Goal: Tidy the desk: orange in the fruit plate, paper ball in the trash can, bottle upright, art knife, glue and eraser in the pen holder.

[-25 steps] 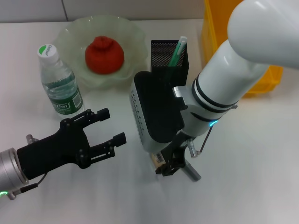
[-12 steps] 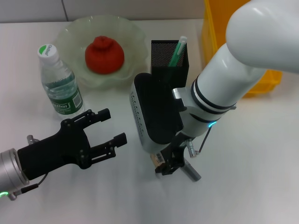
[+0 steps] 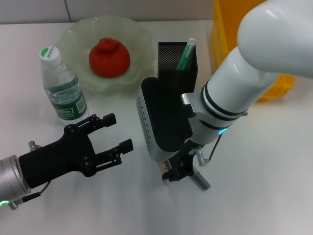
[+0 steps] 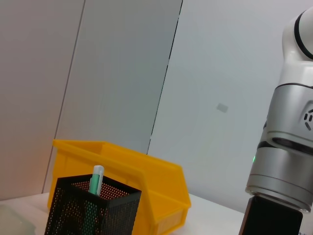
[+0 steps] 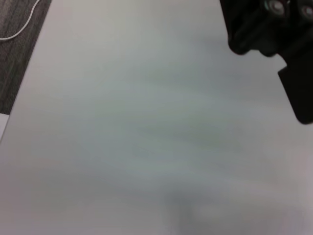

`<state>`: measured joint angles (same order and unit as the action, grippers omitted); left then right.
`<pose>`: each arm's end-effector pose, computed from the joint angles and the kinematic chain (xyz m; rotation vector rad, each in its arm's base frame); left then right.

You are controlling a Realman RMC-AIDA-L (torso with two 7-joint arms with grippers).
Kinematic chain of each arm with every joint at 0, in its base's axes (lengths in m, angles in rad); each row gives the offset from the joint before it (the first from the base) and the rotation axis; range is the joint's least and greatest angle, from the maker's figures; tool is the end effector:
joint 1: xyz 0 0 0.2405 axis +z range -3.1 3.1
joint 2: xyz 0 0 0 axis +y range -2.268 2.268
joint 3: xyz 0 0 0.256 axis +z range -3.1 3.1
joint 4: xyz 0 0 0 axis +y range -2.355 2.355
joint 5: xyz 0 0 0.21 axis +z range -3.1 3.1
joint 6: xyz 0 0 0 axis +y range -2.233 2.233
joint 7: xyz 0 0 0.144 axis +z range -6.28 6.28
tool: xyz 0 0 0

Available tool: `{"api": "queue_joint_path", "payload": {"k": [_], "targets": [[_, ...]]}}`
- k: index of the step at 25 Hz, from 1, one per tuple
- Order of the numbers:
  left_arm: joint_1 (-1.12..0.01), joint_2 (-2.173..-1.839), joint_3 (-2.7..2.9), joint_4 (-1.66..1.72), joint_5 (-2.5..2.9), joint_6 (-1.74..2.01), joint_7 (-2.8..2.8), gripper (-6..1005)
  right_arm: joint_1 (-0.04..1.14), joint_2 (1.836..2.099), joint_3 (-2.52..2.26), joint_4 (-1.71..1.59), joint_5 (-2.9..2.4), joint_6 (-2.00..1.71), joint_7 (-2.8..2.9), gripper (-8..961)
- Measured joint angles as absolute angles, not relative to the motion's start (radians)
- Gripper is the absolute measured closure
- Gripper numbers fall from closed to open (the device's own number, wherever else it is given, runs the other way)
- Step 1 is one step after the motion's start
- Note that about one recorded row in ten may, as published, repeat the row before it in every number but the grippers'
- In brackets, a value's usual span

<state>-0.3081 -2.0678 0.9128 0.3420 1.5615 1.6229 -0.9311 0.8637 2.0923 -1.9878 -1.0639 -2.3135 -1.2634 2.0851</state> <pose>-0.2981 0.2446 -0.0351 -2.5401 -0.5606 -1.0418 0.1145 0.3196 -0.1310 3.0021 0.3573 0.7148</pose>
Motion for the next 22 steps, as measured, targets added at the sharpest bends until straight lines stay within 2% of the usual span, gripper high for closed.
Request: {"api": "queue_joint_path", "payload": {"k": [6,18,22], "targets": [[-0.309,-2.068,0.913,0.341,1.562,1.623,-0.931,199,0.863,2.092,-1.988,-1.061,-2.314,-1.262,2.085,502],[-0.311,-2.068,0.913,0.34,1.562,1.623,-0.931,199,0.853,2.092,-1.987,-1.075,-2.317,-1.263,2.085,532],[-0.311,-2.068,0.913,0.34,1.562,1.623,-0.931,199,0.81,2.092,-1.964,-1.137,-2.315,-1.271,2.085,538]]}}
